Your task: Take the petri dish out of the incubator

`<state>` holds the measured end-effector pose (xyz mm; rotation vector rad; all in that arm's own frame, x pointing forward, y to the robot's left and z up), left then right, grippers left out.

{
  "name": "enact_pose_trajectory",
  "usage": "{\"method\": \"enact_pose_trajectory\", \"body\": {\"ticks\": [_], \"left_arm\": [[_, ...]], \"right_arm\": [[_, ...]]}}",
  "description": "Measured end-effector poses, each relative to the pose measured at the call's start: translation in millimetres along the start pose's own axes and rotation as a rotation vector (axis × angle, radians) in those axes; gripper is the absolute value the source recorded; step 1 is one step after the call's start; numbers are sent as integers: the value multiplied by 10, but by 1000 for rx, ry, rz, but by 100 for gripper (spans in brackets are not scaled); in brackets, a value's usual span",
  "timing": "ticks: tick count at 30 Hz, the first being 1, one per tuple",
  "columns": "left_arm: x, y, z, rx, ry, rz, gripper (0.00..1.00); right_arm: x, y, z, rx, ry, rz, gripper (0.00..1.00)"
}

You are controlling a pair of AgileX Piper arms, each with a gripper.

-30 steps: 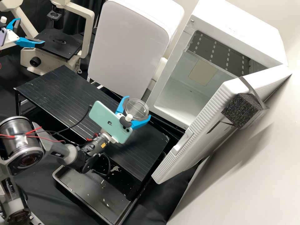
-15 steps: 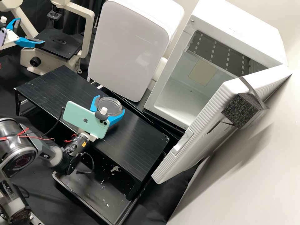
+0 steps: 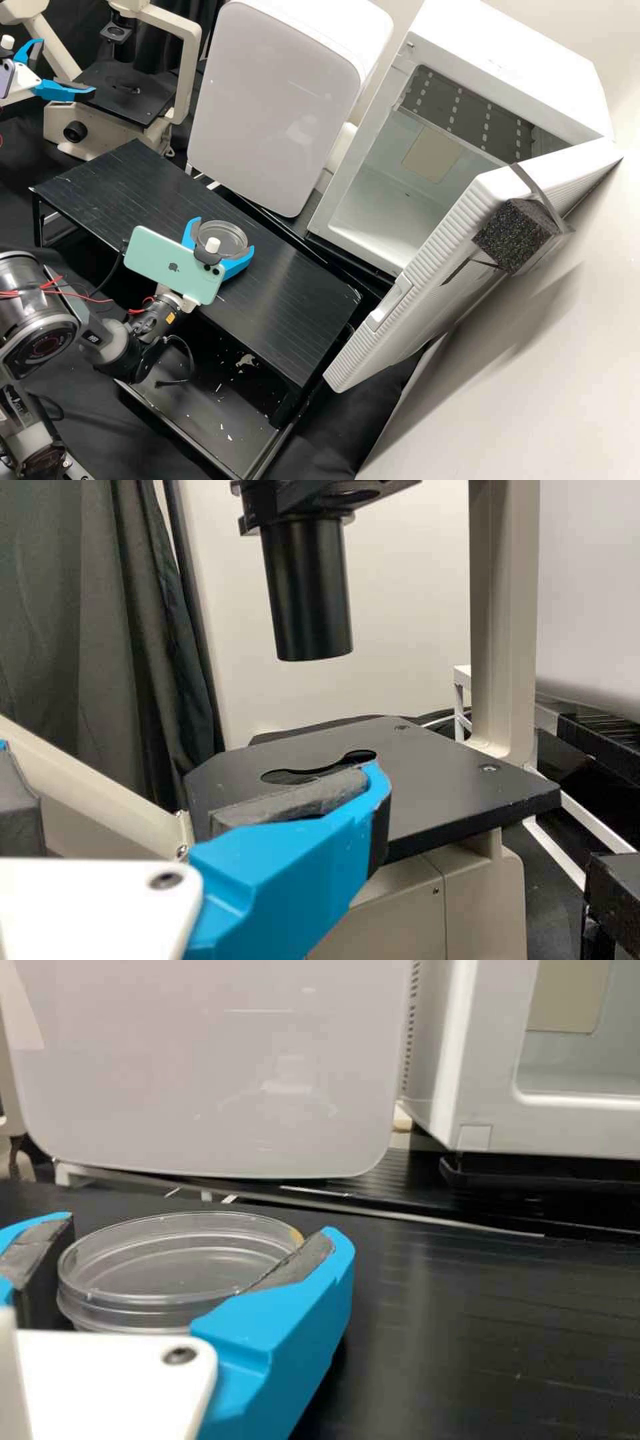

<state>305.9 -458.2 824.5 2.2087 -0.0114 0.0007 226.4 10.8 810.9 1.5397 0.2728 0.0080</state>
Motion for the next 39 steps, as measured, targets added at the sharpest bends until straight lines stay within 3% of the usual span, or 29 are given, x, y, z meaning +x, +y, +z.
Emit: {"method": "enact_pose_trajectory", "body": {"ticks": [1,2,7,11,21,26,29,31,34,39], "left_arm": [[0,0,0,0,0,0,100],[0,0,0,0,0,0,100],[0,0,0,0,0,0,100],[0,0,0,0,0,0,100],[0,0,0,0,0,0,100],[0,0,0,0,0,0,100],[0,0,0,0,0,0,100],[0,0,0,0,0,0,100],[0,0,0,0,0,0,100],[0,0,0,0,0,0,100]], "right_arm": [[-1,-5,-3,-2,1,-2,0],[1,-9,-6,-2,3,-4,100],[8,-27,-25,-6,12,-12,100],[9,-30,-29,-39,13,-14,100],[10,-44,-44,-48,20,-19,100],[-62,-5,-123,-63,41,9,100],[-165,53,-209,-71,53,66,100],[-241,103,-250,-60,45,126,100],[-363,179,-305,-11,36,231,100],[-401,208,-351,69,74,259,100]]}}
